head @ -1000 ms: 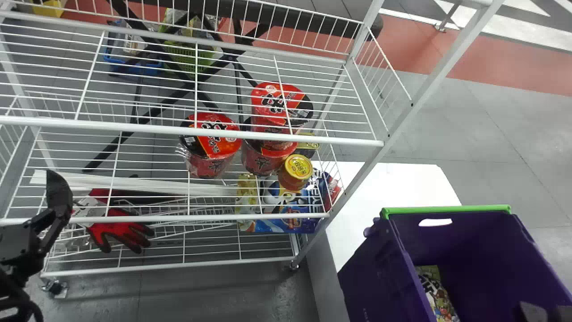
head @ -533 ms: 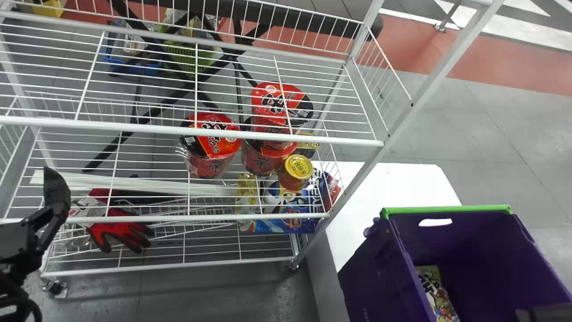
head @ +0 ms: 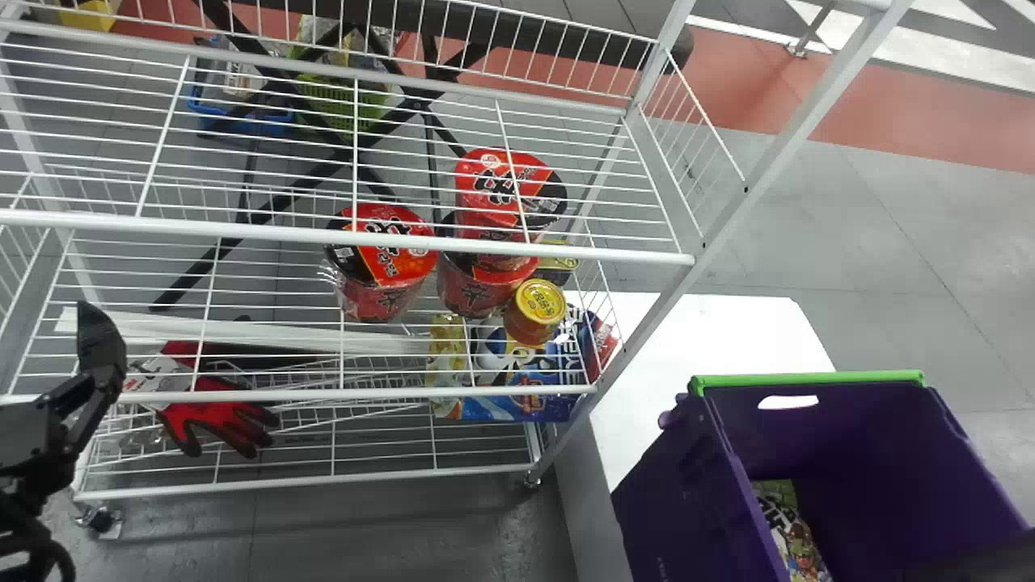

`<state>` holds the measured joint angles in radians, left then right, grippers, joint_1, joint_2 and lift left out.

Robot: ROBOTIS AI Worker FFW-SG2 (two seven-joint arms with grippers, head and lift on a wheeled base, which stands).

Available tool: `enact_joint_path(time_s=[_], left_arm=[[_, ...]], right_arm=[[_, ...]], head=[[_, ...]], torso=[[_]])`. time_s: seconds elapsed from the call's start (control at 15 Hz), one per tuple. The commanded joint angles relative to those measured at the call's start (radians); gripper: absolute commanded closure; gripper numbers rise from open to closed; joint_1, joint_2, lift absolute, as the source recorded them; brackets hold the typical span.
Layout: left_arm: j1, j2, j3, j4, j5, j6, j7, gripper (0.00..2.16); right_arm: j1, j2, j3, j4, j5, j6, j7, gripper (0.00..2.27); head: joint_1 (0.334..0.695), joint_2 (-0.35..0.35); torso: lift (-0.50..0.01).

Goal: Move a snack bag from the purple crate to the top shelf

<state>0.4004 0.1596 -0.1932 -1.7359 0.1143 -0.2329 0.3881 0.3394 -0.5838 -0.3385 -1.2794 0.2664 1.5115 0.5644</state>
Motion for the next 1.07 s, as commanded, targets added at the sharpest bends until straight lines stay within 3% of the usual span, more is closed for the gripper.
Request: enact_joint_path(time_s=[0.0, 0.47, 1.0], left_arm=[[0.000, 0.002, 0.001, 0.001, 0.001, -0.001, 0.000, 0.10], [0.000, 0.008, 0.006, 0.002, 0.007, -0.001, 0.000, 0.10], [-0.003, 0.009, 0.011, 0.019, 0.008, -0.013, 0.000, 0.10]], right_arm=[[-0.017, -0.002, 0.038, 0.031, 0.030, -0.024, -0.001, 0.14], [-0.030, 0.012, 0.150, 0.081, 0.114, -0.104, -0.005, 0.14], [-0.030, 0.055, 0.164, 0.160, 0.145, -0.328, -0.017, 0.14]], head=[[0.695, -0.350], [0.695, -0.350], [0.695, -0.350]], torso=[[-0.454], [-0.454], [-0.454]])
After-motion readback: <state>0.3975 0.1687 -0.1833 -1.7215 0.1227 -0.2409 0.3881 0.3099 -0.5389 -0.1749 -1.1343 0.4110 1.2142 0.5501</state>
